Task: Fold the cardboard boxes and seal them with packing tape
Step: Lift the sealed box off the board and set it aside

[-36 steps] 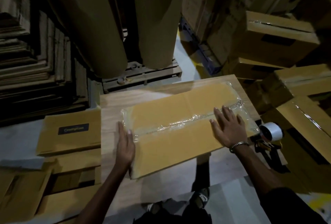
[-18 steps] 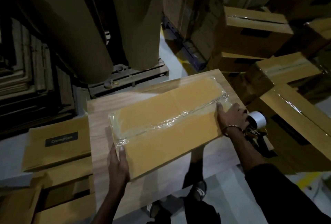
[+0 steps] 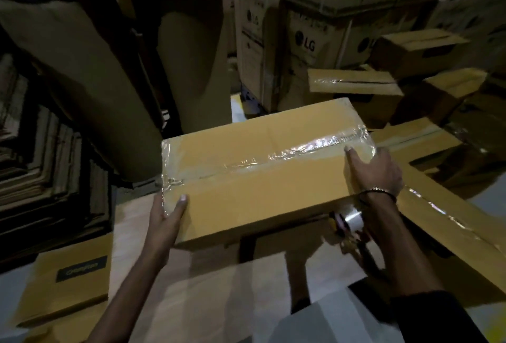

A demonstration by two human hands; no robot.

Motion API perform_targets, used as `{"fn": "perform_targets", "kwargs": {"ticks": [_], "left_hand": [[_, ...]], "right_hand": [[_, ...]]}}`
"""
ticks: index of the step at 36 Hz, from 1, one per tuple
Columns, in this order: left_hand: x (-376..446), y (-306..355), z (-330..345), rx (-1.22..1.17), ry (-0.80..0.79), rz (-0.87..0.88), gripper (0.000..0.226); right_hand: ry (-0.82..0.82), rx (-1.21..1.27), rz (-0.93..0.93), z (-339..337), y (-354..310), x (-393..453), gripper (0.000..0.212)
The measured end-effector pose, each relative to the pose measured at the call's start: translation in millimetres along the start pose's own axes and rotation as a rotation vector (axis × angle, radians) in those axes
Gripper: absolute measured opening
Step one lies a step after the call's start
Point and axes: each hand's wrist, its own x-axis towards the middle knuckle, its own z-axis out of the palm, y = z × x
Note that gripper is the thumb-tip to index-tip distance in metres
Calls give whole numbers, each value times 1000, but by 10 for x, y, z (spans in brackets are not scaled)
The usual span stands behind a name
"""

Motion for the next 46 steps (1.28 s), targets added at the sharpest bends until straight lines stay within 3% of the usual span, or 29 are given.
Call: {"fn": "perform_targets", "kwargs": {"ticks": [3,9,13,18,27,32,36,40,43,46], "left_hand": [[54,311,484,-4,-54,34,59],[163,895,1627,19,-188,172,28],[242,1201,2429,56,-293,226,54],[147,1485,3454,76,-408,256,48],[268,1610,5085,155,-692,260,61],[575,1507,6071,212,-817,237,71],[793,1415,6741,275,-930,183,66],[1091,1157,7314,371,-987,120,99],[1175,1011,7723,409,-1012,46,83],[1231,784,7973,447,-1058,27,73]], "right_hand": [[69,47,42,-434,348,287,93],[238,105,178,-1169,1087,777,82],[287,112,274,-1567,1629,1033,77],[338,111,399,-2027,2249,1307,76],[460,190,568,-2325,3290,1814,85],[432,232,673,-2204,3899,2205,89],[360,217,733,-1995,4264,2473,92],[250,121,826,-1870,4401,2651,89],[175,68,886,-1744,4563,2796,84],[117,29,938,-1573,4750,2877,94]]}}
